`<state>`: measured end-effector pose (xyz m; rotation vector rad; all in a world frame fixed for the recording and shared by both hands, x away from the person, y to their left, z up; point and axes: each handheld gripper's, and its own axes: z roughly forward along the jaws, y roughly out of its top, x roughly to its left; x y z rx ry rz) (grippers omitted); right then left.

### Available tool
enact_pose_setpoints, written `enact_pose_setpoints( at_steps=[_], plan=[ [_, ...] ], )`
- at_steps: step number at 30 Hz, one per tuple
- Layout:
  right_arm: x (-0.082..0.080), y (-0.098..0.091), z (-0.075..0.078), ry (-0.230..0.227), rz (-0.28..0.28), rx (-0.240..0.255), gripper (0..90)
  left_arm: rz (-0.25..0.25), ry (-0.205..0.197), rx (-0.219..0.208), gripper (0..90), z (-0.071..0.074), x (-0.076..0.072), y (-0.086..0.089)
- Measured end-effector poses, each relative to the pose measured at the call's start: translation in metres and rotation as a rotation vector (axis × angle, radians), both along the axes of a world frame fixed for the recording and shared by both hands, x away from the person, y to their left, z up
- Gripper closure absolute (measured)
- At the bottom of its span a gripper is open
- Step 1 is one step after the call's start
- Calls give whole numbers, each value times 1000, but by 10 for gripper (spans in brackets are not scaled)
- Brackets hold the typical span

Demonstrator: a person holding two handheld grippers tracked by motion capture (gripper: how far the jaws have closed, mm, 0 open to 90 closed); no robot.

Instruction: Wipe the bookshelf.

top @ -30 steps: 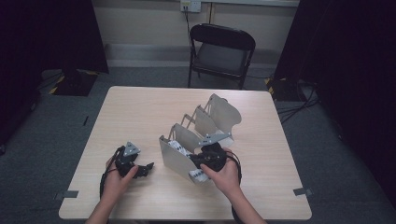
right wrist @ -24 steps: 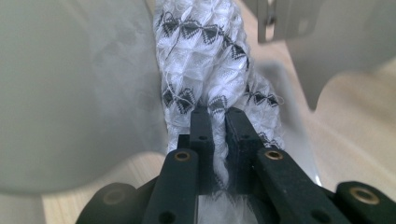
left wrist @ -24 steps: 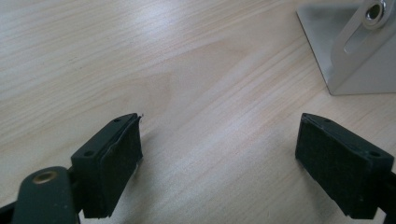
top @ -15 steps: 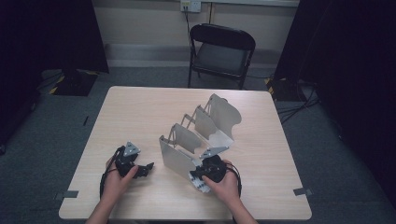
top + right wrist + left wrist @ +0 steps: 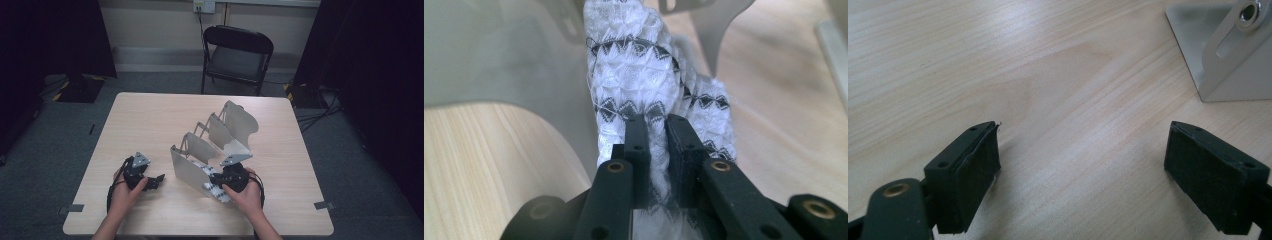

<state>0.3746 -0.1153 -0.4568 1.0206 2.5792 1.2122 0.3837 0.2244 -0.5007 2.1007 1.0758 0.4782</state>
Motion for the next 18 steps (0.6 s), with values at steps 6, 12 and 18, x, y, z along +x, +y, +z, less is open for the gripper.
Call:
enact_pose_setpoints(
  at_steps=[6, 12, 18],
  plan=[
    [1, 0, 15, -12, 13, 16, 791, 0, 0, 0, 141, 0, 0, 0],
    [-1, 10, 23, -22, 42, 38, 788, 0, 0, 0, 142, 0, 0, 0],
    [1, 14, 5, -8, 31, -22, 761, 0, 0, 0, 142, 0, 0, 0]
  ],
)
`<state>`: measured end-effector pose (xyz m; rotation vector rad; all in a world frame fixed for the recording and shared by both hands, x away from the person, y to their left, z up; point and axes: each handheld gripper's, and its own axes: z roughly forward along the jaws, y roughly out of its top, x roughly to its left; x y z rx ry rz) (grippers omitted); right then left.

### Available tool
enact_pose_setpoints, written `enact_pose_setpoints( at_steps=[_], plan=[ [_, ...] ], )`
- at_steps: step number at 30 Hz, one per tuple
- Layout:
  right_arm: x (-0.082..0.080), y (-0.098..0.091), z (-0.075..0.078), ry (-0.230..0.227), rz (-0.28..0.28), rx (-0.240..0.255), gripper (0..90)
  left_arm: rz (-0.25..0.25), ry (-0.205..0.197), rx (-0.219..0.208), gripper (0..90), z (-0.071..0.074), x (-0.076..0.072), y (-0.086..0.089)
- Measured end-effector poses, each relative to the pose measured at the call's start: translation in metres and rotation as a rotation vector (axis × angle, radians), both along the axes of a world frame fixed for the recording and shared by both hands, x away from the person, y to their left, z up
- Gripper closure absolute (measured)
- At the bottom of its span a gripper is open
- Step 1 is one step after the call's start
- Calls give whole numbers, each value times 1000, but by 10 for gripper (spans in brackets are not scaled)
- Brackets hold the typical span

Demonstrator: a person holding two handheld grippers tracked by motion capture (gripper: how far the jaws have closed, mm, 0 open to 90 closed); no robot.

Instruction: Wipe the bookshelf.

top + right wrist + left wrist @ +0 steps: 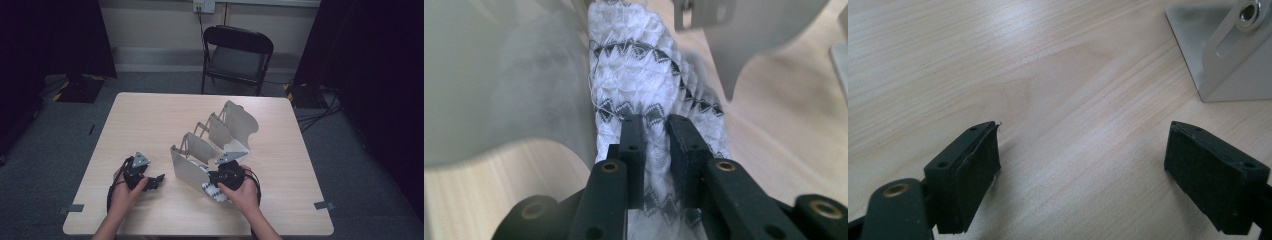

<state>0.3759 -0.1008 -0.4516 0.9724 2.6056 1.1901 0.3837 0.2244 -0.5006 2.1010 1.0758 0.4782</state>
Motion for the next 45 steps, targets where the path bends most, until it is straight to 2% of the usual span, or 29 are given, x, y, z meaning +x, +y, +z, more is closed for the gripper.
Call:
enact_pose_setpoints(
  at_steps=[4, 7, 12, 14, 15, 18, 21, 24, 26, 31, 39, 45],
  plan=[
    [-1, -3, -11, 12, -6, -8, 681, 0, 0, 0, 142, 0, 0, 0],
    [0, -6, -10, -4, -29, 9, 551, 0, 0, 0, 142, 0, 0, 0],
    [1, -5, -14, -2, -31, 2, 426, 0, 0, 0, 141, 0, 0, 0],
    [0, -2, -20, -18, -21, -58, 430, 0, 0, 0, 141, 0, 0, 0],
    [0, -1, -24, -13, -17, -66, 439, 0, 0, 0, 141, 0, 0, 0],
    [0, -2, -31, -3, -7, -61, 560, 0, 0, 0, 142, 0, 0, 0],
    [0, -2, -30, 24, 13, -41, 732, 0, 0, 0, 142, 0, 0, 0],
    [0, -2, -27, 39, 24, -41, 786, 0, 0, 0, 142, 0, 0, 0],
    [-1, -2, -22, 45, 21, -45, 799, 0, 0, 0, 142, 0, 0, 0],
    [-6, 2, -4, 29, 37, -26, 807, 0, 0, 0, 142, 0, 0, 0],
    [-6, 7, 42, -39, 69, 41, 809, -1, 0, 0, 141, 0, 0, 0],
    [-2, 11, 72, -88, 85, 63, 810, 0, 0, 0, 142, 0, 0, 0]
  ],
)
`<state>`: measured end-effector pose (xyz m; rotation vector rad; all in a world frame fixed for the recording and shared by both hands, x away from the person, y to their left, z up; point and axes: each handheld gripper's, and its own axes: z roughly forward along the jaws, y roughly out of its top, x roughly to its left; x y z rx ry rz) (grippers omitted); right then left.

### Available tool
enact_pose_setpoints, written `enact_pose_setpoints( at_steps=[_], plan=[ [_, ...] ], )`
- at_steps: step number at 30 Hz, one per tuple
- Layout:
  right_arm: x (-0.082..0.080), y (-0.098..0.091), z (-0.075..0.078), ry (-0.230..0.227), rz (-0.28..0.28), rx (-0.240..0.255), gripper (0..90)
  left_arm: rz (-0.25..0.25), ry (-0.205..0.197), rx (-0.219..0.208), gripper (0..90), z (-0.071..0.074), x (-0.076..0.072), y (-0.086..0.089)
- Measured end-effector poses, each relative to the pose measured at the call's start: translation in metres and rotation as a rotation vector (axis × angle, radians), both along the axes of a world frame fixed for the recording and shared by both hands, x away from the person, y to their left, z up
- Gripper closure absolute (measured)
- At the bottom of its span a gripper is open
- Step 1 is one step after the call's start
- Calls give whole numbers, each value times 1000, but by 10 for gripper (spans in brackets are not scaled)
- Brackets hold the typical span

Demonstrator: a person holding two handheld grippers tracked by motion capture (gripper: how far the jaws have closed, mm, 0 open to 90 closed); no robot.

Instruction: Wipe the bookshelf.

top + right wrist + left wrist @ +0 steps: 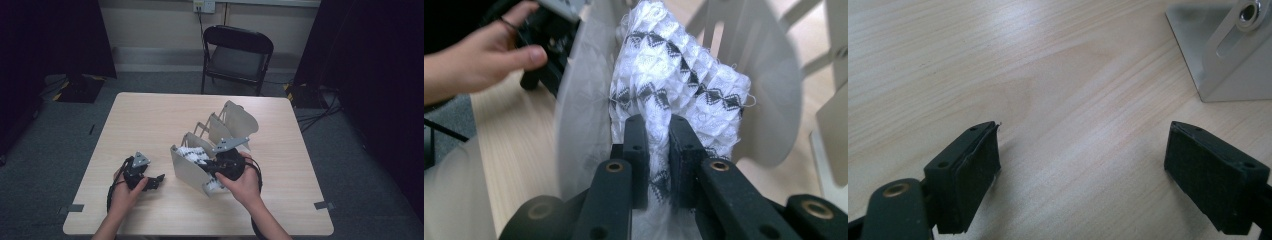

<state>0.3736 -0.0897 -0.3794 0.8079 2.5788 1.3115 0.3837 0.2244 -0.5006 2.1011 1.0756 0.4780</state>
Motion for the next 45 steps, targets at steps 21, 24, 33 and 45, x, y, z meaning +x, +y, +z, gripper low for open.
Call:
enact_pose_setpoints(
  at_steps=[21, 24, 33, 45],
  plan=[
    [4, 5, -8, 2, 44, 14, 813, -1, 2, 0, 141, 0, 0, 0],
    [4, 4, -18, 20, 42, 8, 813, 0, 0, -1, 141, 0, 0, 0],
    [3, 0, -55, 75, 26, -31, 813, 0, 0, 0, 141, 0, 0, 0],
    [1, -3, -93, 123, -5, -75, 812, 0, 0, 0, 141, 0, 0, 0]
  ],
)
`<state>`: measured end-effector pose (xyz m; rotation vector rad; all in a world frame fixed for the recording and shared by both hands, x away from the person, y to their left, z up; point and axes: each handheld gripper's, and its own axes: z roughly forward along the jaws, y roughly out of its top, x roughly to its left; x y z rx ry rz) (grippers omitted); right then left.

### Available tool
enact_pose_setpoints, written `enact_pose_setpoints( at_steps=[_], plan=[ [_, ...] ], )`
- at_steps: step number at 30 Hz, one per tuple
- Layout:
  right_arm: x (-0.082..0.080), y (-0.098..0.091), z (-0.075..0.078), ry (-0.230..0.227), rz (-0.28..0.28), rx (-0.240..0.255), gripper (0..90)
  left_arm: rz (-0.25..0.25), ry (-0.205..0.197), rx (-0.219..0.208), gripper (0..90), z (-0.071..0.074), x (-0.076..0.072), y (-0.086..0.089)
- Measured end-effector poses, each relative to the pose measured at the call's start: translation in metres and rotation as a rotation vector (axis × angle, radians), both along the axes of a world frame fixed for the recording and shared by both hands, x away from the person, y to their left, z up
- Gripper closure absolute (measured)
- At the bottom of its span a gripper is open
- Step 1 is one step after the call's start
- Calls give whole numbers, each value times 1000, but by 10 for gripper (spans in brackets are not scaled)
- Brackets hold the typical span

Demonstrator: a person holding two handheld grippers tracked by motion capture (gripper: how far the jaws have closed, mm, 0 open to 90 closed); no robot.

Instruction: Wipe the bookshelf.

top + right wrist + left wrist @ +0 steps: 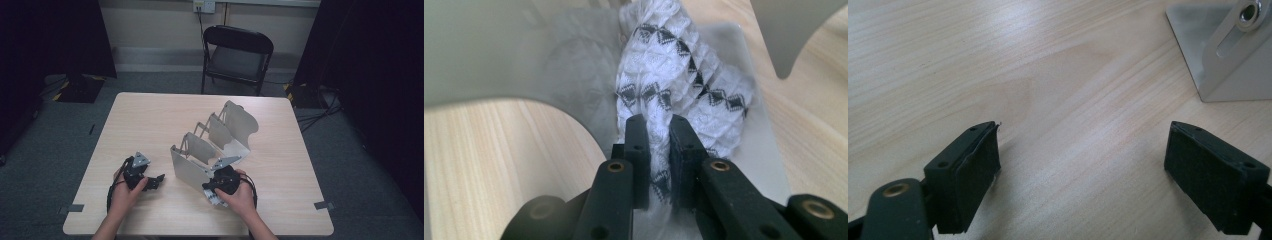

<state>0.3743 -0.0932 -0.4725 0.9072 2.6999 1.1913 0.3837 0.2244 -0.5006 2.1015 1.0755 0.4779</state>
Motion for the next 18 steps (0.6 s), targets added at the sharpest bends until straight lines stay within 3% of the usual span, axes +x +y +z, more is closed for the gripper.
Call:
enact_pose_setpoints(
  at_steps=[4, 8, 18],
  plan=[
    [0, -2, 1, 1, -7, -1, 811, 1, 0, 0, 141, 0, 0, 0],
    [1, -7, 11, -3, -15, 3, 810, 1, 0, 0, 141, 0, 0, 0],
    [3, -13, 72, -77, -11, 49, 809, 0, 0, 0, 141, 0, 0, 0]
  ],
)
